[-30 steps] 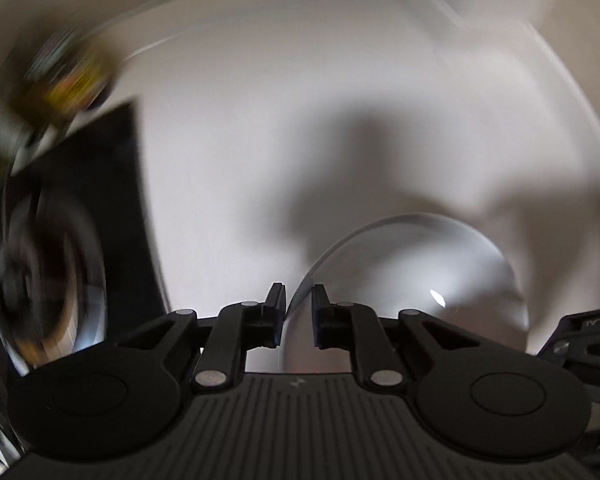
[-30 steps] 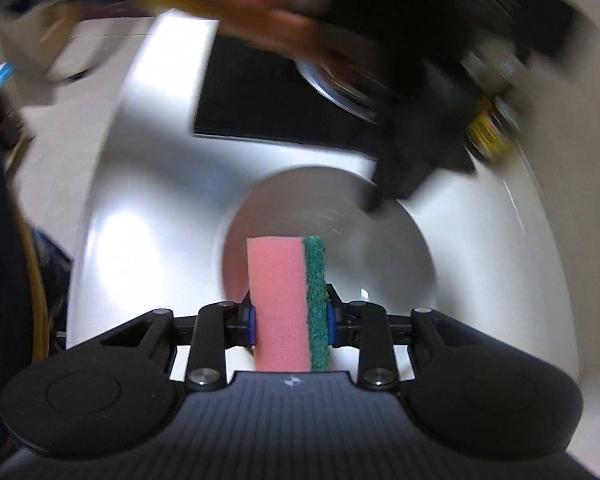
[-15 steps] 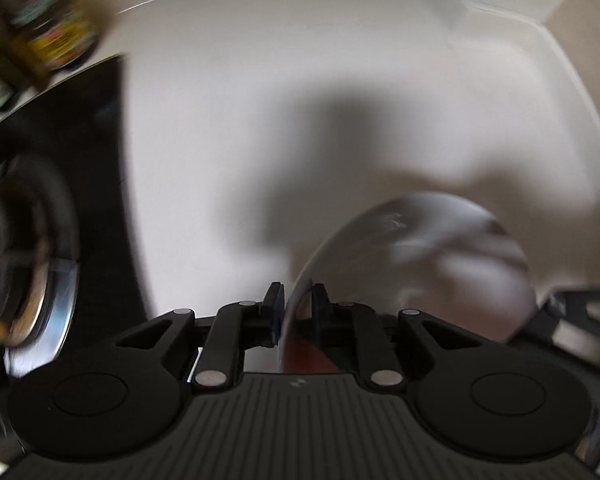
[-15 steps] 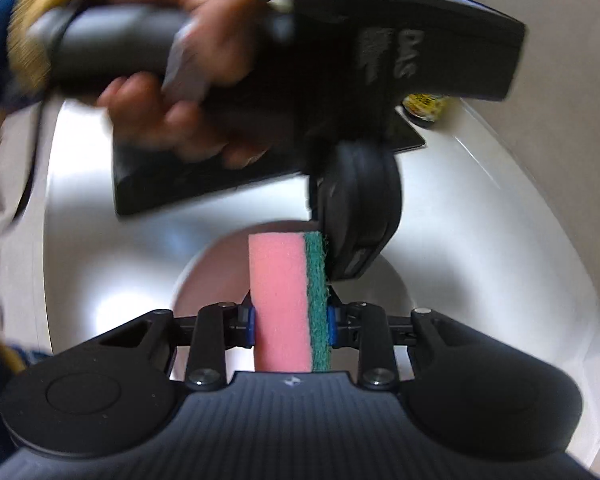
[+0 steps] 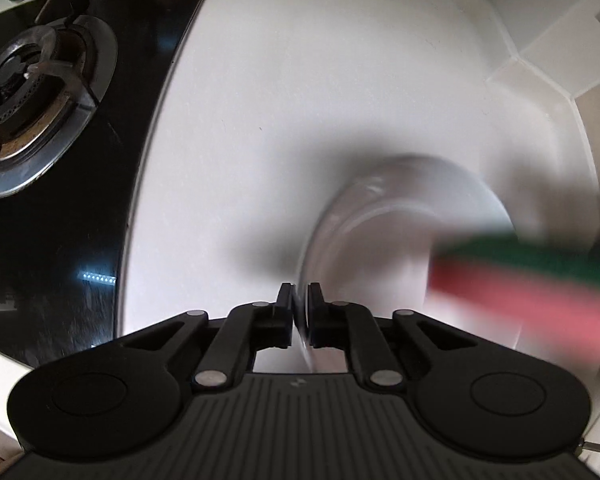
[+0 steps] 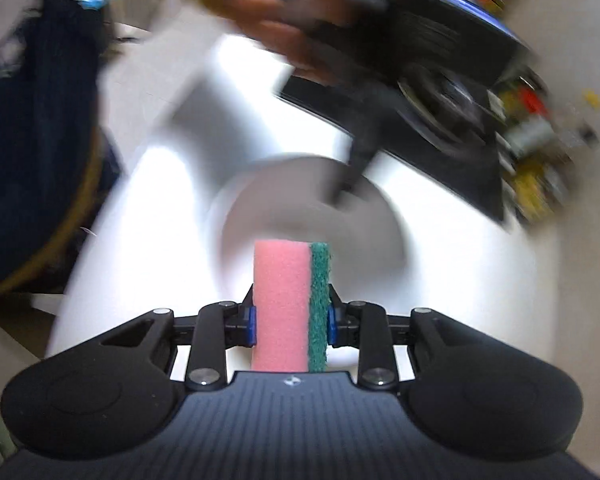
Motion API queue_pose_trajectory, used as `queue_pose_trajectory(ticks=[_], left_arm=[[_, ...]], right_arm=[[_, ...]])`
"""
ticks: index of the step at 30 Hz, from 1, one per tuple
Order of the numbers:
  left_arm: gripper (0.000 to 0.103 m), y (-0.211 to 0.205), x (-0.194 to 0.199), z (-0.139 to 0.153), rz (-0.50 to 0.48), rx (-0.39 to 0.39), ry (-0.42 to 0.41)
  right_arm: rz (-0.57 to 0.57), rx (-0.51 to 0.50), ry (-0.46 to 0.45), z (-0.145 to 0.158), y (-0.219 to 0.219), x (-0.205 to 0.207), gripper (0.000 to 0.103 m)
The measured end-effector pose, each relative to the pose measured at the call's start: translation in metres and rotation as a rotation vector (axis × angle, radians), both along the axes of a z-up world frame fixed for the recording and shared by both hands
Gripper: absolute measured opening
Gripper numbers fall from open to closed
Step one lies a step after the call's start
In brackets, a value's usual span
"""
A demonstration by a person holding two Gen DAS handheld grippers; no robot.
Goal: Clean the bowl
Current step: 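Hold the bowl with the left gripper while the right wipes the sponge along the rim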
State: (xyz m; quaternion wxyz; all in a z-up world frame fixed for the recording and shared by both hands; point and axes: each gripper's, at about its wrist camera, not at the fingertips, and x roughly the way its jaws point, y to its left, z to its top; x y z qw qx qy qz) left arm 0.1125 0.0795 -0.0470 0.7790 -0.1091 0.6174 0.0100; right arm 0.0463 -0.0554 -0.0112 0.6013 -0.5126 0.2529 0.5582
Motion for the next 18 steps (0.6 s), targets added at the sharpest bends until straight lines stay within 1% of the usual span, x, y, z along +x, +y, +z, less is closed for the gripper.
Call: queue_pose_trajectory(ticks=[2,3,4,5,6,7,8,10,13,16,17,18], left_arm=[[0.009,-0.006,-0.004,0.003,-0.005,0.033,-0.008],[0.009,-0.008,-0.005,0.003,-0.008,0.043,-0.012],[0.009,-0.011,-0.007,0.004,-0.012,0.057,-0.022],[0.009,-0.013,-0.009,0.005,-0.016,0.071,-0.032],[0.009,-0.015,-0.012,0.006,-0.015,0.079,-0.043],[0.009,-0.016,-0.014,0.007,-0.011,0.083,-0.052],[0.009,-0.016,-0.017,0.007,-0.004,0.083,-0.060],[0.009,-0.016,-0.020,0.008,0.015,0.080,-0.076],[0.009,-0.016,-0.025,0.010,0.040,0.087,-0.102],[0.009,-0.017,-0.028,0.012,0.054,0.090,-0.114],[0.009,-0.017,-0.029,0.013,0.057,0.091,-0.117],[0.009,-0.017,-0.028,0.013,0.057,0.095,-0.119]], right_arm=[[-0.060,0.088,-0.033,0.014,-0.006,0.012,0.026],[-0.070,0.106,-0.050,0.016,-0.003,0.013,0.026],[-0.112,0.149,-0.091,0.017,0.002,0.022,0.026],[-0.125,0.140,-0.098,0.006,0.017,0.024,0.026],[-0.122,0.124,-0.099,0.004,0.026,0.030,0.026],[-0.106,0.074,-0.115,-0.010,0.043,0.037,0.026],[-0.101,0.043,-0.114,-0.021,0.051,0.043,0.026],[-0.110,0.018,-0.113,-0.034,0.059,0.050,0.026],[-0.194,0.013,-0.037,-0.030,0.054,0.062,0.026],[-0.302,-0.045,0.024,-0.035,0.030,0.060,0.026],[-0.357,-0.016,0.065,-0.035,0.021,0.060,0.026],[-0.392,-0.003,0.085,-0.034,0.017,0.057,0.026]])
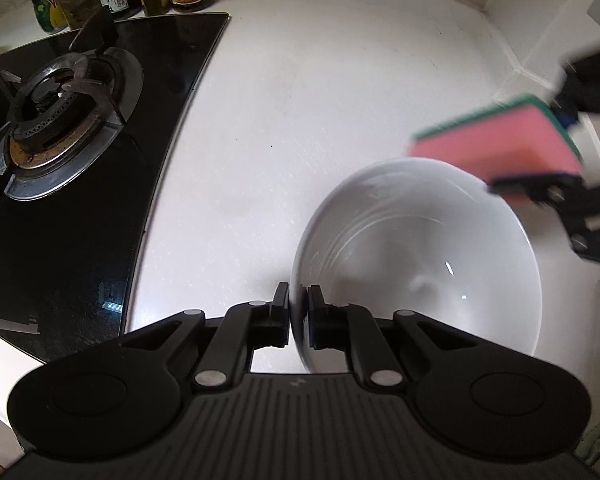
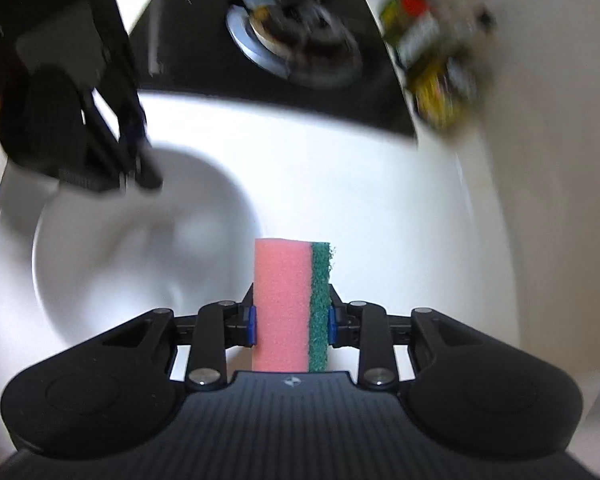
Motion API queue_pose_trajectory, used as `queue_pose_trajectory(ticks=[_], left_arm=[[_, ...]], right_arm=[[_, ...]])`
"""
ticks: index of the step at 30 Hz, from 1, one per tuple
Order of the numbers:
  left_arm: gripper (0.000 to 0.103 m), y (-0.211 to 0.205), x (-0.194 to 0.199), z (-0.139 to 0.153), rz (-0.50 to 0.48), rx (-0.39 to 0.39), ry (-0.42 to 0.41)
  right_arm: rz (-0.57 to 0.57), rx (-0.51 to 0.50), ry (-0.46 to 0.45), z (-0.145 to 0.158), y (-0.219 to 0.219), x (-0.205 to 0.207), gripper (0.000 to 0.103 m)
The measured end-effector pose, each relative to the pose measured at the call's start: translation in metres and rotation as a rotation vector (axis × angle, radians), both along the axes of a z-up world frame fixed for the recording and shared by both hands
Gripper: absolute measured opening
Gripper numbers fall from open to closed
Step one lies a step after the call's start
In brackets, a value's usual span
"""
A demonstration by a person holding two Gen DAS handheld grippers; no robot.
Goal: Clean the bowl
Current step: 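Hold the bowl with the left gripper while the right wipes the sponge along the rim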
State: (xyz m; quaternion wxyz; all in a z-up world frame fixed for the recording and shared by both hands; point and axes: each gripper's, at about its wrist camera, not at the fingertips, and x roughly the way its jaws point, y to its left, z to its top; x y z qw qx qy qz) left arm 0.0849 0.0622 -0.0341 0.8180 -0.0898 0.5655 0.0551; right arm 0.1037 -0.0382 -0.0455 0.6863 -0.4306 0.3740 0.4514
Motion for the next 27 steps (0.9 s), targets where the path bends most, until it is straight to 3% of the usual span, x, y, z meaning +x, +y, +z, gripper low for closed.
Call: queue_pose_trajectory(ticks=[6,10,13,17,21,24,27], left_arm=[[0.011,-0.015,0.012,-0.009,0.016,0.027,-0.020],[0.013,-0.008,0.022,-0.021,0.034,0.053,-0.038],[0.013,-0.010,0.023,-0.022,0.039,0.068,-0.044],[0.011,-0.011,0.022,-0.020,0.035,0.061,-0.035],[0.010,-0.009,0.022,-0.021,0.030,0.046,-0.035],[0.010,-0.009,0.022,-0.021,0.036,0.045,-0.037],[0.010,-0.011,0.022,-0.022,0.046,0.051,-0.047]], right_arm=[[-0.394,0.180,0.104,0.000,-0.058,-0.026,0.026],[-0.702,0.331,0.159,-0.003,-0.089,-0.070,0.026],[-0.796,0.366,0.156,-0.007,-0.094,-0.107,0.026],[-0.818,0.387,0.169,-0.007,-0.091,-0.138,0.026],[-0.799,0.370,0.052,0.012,-0.086,-0.110,0.026],[-0.604,0.340,-0.109,0.026,-0.041,-0.071,0.026],[-0.435,0.237,-0.243,0.018,0.004,-0.057,0.026]])
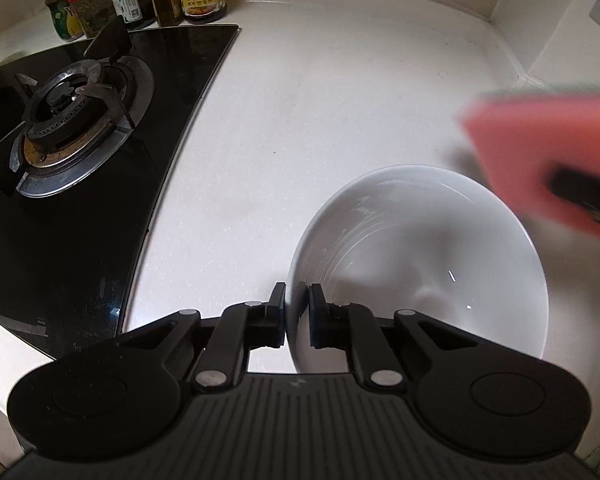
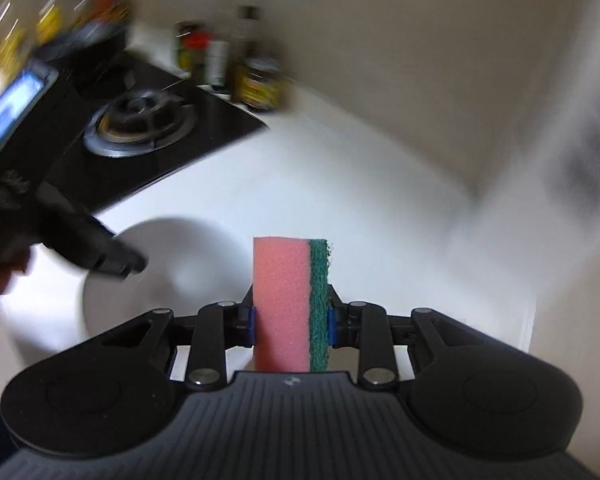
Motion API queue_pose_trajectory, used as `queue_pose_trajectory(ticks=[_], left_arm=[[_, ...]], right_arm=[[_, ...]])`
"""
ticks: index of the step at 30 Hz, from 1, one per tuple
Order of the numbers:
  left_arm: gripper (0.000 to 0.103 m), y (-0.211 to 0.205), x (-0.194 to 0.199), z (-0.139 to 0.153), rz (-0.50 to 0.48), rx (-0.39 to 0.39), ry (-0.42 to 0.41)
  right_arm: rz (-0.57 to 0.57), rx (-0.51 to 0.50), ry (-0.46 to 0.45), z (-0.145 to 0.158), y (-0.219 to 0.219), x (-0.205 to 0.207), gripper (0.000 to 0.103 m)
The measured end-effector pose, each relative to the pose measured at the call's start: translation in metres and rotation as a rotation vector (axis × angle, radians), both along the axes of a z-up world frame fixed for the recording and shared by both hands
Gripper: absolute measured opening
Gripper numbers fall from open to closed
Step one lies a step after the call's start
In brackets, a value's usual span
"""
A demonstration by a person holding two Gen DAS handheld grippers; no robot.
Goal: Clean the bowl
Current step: 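Hold the bowl with the left gripper while the right wipes the sponge along the rim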
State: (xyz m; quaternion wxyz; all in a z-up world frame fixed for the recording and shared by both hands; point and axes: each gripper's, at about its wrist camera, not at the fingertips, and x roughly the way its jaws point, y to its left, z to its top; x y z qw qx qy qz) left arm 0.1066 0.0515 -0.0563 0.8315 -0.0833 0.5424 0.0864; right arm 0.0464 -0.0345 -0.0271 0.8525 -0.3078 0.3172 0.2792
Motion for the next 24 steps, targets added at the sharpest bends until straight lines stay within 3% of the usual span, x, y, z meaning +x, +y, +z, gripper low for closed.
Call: queue_pose_trajectory(ticks=[4,7,13,19,24], left_arm=[[0.012,-0.002,-0.002,-0.001,0.009,0.004,-0.021],[0.015,-0.004,-0.001,-0.001,0.008,-0.007,-0.026],[0.018,-0.010,0.000,-0.002,0.005,0.003,-0.040],[0.028,-0.013,-0.001,-0.004,0.028,0.002,-0.052],[0.021,-0.017,-0.007,-0.005,0.042,0.021,-0.044]], right_arm=[[0.205,-0.206,-0.125,-0.030,0.043,-0.011,0.026],[0.241,-0.308,-0.185,-0.038,0.042,-0.031,0.026],[0.084,-0.308,-0.106,-0.032,0.008,-0.060,0.026],[-0.077,-0.194,-0.020,-0.024,-0.016,-0.116,0.027],[-0.303,0.051,0.088,-0.013,-0.033,-0.115,0.027]])
